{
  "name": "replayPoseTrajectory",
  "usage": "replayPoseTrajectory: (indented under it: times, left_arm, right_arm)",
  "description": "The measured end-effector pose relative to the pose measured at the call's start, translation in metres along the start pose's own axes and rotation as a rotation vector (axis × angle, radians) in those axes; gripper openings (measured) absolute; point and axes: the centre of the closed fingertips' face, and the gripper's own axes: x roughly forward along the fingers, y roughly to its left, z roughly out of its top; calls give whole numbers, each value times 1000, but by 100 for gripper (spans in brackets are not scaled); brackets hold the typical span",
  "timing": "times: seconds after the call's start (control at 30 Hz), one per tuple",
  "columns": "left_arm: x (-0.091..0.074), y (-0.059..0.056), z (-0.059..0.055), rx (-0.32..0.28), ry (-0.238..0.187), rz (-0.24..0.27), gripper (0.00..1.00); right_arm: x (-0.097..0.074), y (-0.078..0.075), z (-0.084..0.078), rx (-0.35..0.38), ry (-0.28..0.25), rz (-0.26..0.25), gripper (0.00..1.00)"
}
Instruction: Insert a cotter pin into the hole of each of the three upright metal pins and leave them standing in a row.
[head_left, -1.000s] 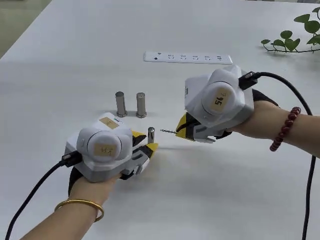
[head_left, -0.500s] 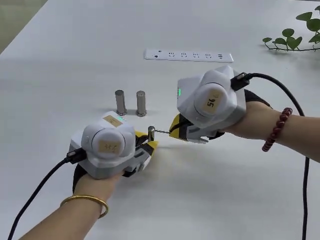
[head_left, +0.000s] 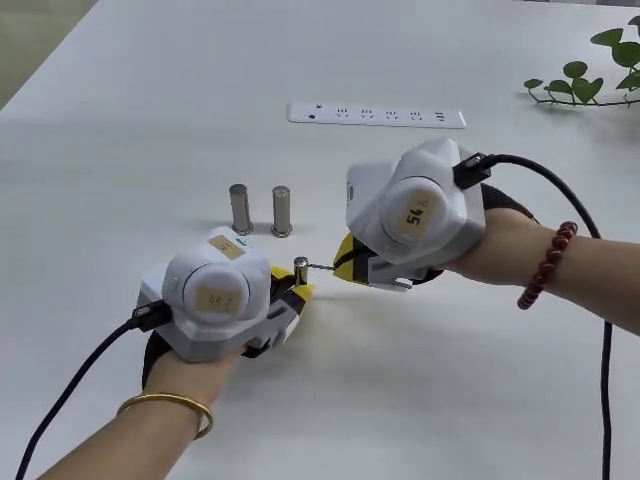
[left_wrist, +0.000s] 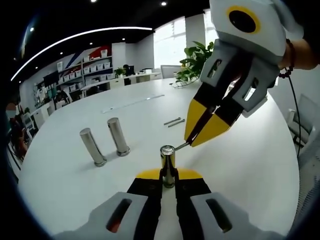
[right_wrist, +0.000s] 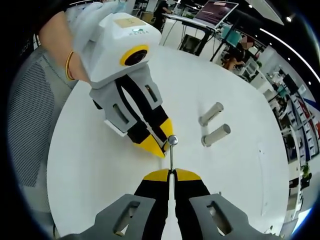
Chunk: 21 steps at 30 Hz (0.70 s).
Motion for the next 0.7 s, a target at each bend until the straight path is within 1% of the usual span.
replayPoseTrajectory:
  times: [0.17, 0.27, 0.43, 0.5, 0.63, 0.7]
  left_arm:
    - [0, 0, 0, 5, 1, -11, 6]
    - [0, -1, 0, 22, 1, -17, 6]
    - [0, -1, 0, 25, 0, -23, 5]
    - [0, -1, 0, 37, 2, -23, 5]
    - [0, -1, 0, 38, 1, -24, 5]
    - [1, -1, 0, 40, 2, -24, 5]
  right_arm:
    - [-1, -2, 0, 0, -5, -5, 0]
    - [-1, -2, 0, 0, -12, -3, 0]
    - [-2, -2, -1, -5, -26, -3, 0]
    - [-2, -2, -1, -11, -34, -5, 0]
    - [-3, -1, -1, -8, -55, 0, 0]
    - [-4, -1, 0, -15, -62, -7, 0]
